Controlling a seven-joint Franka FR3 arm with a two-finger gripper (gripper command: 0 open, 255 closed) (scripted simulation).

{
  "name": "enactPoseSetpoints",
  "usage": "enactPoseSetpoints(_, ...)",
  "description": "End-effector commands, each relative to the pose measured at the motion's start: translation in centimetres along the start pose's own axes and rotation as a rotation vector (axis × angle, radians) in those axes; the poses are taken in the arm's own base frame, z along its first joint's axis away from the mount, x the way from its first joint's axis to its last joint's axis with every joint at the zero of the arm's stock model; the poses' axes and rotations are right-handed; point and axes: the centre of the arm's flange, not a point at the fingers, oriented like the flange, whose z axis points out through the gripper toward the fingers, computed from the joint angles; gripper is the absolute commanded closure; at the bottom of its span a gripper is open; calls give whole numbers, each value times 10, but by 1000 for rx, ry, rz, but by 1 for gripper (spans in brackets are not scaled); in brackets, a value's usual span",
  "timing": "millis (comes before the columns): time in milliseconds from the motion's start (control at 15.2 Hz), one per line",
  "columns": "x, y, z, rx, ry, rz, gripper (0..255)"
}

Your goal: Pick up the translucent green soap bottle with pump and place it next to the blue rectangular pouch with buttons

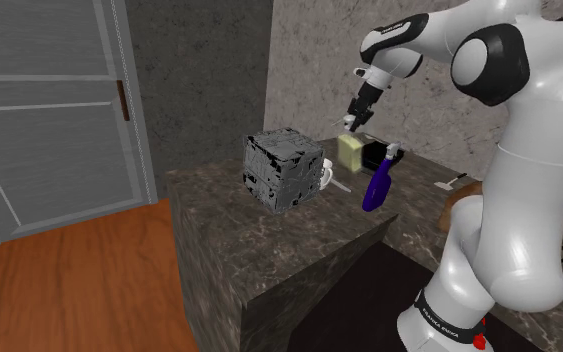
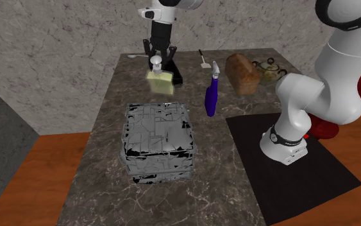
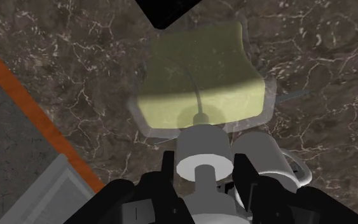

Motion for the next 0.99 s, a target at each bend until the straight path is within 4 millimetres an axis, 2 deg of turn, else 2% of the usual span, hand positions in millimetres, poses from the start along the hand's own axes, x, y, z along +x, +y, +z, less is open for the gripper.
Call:
enactPoseSetpoints(0, 2, 1, -11, 0, 0, 0, 255)
enactPoseSetpoints(330, 9, 4, -36, 0, 0, 0, 255)
enactPoseSetpoints(924, -79, -70, -68, 0, 0, 0, 255)
